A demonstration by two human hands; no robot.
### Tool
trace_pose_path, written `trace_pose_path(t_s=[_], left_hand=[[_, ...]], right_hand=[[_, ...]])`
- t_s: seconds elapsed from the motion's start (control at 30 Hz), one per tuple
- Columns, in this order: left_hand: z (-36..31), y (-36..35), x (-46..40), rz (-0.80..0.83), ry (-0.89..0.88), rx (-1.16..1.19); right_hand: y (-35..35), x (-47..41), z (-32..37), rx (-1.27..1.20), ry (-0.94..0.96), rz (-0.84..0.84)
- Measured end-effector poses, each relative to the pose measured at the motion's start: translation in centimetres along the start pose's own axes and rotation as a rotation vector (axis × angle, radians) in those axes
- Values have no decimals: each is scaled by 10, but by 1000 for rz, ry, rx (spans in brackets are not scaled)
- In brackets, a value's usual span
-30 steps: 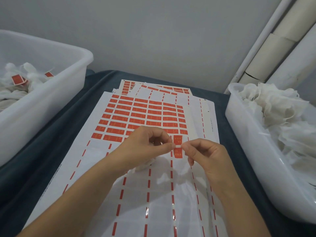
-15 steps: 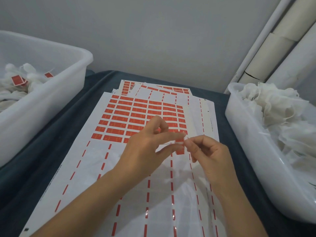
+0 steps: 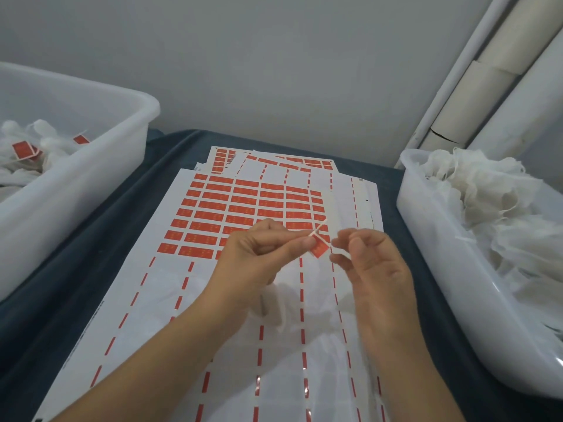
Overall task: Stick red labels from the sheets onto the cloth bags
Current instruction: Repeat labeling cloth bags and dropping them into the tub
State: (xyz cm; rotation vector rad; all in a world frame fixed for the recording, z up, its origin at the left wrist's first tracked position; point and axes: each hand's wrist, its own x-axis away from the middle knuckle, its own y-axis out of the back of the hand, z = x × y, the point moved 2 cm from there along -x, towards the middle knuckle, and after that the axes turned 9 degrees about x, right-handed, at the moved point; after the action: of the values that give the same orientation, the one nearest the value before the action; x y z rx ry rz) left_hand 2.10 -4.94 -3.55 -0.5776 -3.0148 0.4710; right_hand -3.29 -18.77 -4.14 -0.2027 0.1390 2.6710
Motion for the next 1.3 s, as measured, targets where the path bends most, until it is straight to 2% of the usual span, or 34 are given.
trace_pose_path(t_s=[0.2,0.67,0.83,1.03,1.13,1.23,1.3], left_hand=[[0,-3,3,11,4,69],[1,-5,4,75,7,91],[3,-5,4,76,-9,100],[12,-5,4,-7,-46,107],[14,-4,4,-85,-164,-18],[14,-4,9,-152,-421,-397],[12,-9,13,-170,-491,-507]], right_hand=[[-11,3,-3,-20,-36,98],[-9,4,-5,-156,-81,93],[-7,4,-4,-119,-34,82],[-13,9,-6,50,78,27],[-16,9,-10,56,92,30],[-15,8,-13,11,65,16],[-16,8,-13,-3,54,40]])
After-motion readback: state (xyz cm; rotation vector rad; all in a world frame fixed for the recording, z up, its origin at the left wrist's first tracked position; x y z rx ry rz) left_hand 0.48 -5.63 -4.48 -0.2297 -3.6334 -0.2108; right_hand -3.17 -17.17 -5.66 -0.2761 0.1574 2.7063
